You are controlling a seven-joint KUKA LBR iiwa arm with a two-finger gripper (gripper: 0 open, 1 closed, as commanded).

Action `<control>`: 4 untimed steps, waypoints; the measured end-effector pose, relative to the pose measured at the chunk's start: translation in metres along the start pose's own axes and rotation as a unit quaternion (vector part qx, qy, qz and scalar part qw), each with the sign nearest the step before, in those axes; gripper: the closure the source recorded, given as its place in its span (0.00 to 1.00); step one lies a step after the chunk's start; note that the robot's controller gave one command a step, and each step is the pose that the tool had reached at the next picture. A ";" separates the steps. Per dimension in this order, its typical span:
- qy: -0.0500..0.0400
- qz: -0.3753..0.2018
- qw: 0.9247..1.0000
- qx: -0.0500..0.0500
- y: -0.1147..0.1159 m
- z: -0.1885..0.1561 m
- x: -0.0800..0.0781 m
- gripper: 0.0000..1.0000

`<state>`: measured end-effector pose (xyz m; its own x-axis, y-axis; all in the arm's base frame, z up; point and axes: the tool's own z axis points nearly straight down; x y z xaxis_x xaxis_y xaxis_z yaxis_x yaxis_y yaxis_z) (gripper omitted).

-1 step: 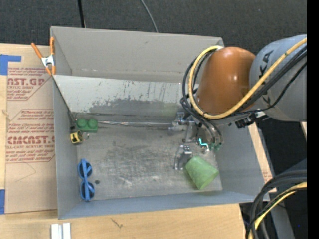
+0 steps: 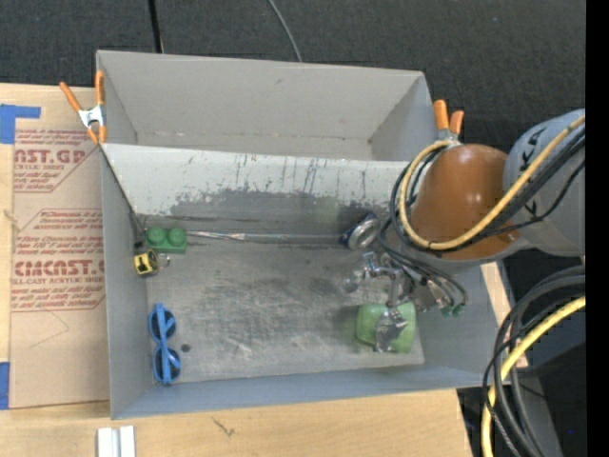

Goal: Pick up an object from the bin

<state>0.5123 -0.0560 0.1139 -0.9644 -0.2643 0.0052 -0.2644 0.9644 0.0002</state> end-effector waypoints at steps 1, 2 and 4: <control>-0.005 -0.117 0.993 0.000 -0.049 0.042 -0.009 0.00; -0.007 -0.117 0.993 0.000 -0.048 0.040 -0.010 1.00; -0.002 -0.452 0.892 -0.002 -0.014 0.020 -0.008 1.00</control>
Offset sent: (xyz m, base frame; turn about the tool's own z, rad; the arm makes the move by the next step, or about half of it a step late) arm 0.0195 -0.0470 -0.0439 -0.2337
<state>0.5233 -0.0678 0.0934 -0.3577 -0.9338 -0.0024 -0.9338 0.3577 0.0067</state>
